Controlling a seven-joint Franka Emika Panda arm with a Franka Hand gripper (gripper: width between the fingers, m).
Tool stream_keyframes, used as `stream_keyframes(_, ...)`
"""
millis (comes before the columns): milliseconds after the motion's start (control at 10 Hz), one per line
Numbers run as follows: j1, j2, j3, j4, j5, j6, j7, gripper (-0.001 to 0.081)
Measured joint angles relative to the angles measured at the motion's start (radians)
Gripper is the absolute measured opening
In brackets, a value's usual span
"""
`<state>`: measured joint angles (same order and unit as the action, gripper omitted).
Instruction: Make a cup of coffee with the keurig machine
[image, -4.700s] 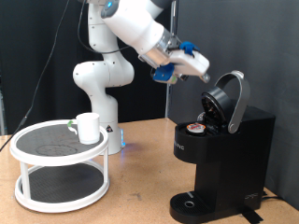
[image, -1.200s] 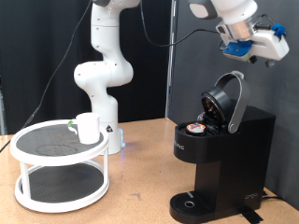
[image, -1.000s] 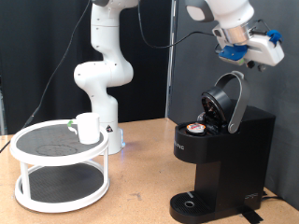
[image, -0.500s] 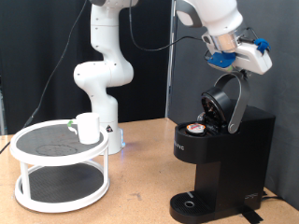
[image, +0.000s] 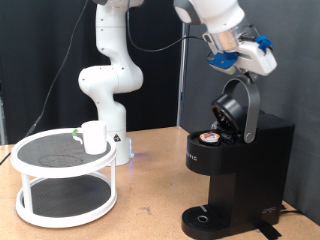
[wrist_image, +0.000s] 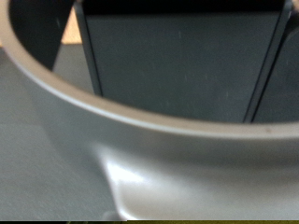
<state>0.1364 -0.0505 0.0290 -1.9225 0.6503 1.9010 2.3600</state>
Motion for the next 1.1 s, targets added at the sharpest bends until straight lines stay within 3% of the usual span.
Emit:
stream_keyframes(600, -0.073, -0.010, -0.055, -0.044, -0.180, -0.020, 0.021, 0.0000)
stream_keyframes(1100, -0.099, 0.052, -0.072, -0.085, -0.314, -0.006, 0.022, 0.0000)
